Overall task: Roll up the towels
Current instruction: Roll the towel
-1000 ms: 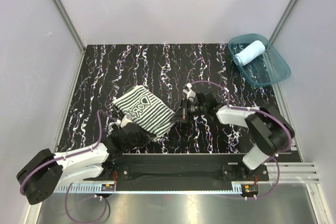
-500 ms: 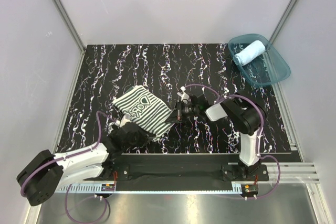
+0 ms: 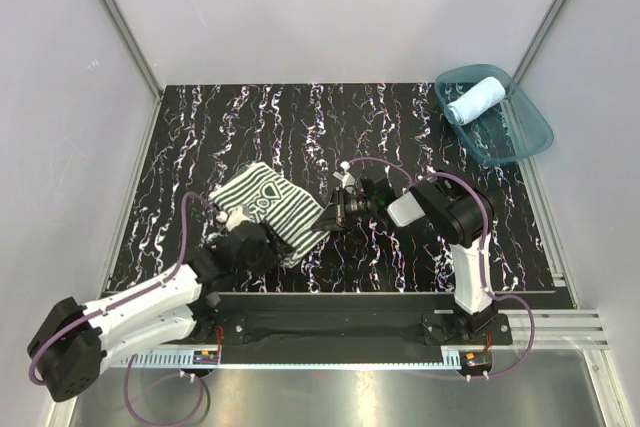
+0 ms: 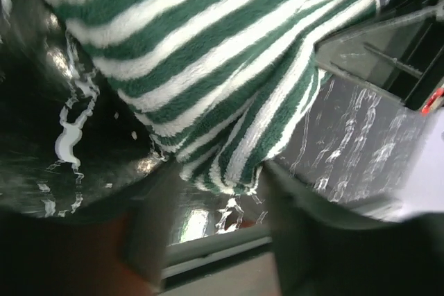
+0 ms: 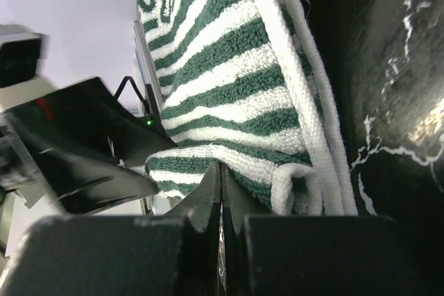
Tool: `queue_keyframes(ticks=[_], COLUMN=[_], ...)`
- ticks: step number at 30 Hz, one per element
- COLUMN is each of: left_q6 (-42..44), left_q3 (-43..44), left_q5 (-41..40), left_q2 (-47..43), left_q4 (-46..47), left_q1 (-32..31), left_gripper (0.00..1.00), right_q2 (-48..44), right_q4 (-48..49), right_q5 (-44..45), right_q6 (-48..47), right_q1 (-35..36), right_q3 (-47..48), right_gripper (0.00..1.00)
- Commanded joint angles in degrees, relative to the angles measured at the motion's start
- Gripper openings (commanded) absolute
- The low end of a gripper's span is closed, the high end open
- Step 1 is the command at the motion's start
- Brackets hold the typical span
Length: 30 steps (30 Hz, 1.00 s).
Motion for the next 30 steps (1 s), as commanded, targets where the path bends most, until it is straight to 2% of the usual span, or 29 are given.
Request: queue_keyframes(ticks=[1, 4, 6, 11, 14, 18, 22, 30], left_q6=[12.8, 21.9, 28.2, 44.2, 48.4, 49.5, 48.3, 47.2], left_q3=[7.9, 14.6, 17.6, 24.2, 24.9, 24.4, 24.9, 22.3], left_q5=[-4.8, -7.6, -10.6, -11.5, -11.6, -12.1, -16.0, -19.8], left_q2=[0.9, 2.6, 4.7, 11.5, 16.2, 21.3, 26.7, 30.4], left_q4=[-8.5, -11.0, -12.0, -7.5, -4.2, -0.6, -1.7, -0.5], left_q1=[-0.7, -3.3, -5.4, -14.2, -16.9, -17.0, -17.0, -16.8], left_gripper=[0.64, 0.7, 0.7, 0.69, 0.64, 0.62, 0.61, 0.61], right_q2=[0.6, 0.5, 0.7, 1.3, 1.7, 1.7, 2.0, 2.6], right_q4=[-8.2, -11.8, -12.0, -13.7, -14.0, -14.4, -14.7, -15.1], right_q5=[4.9, 5.2, 5.1, 5.2, 5.1, 5.2, 5.1, 4.9], right_q6=[-5.7, -6.8, -7.0, -7.4, -7.7, -7.9, -8.0, -8.0], right_q1=[-1.0, -1.0, -0.9, -0.6, -0.6, -0.6, -0.6, -0.5], right_q3=[1.9, 2.6, 2.9, 4.1, 4.3, 4.3, 4.4, 4.8], right_gripper=[0.0, 0.0, 0.0, 0.0, 0.0, 0.0, 0.0, 0.0])
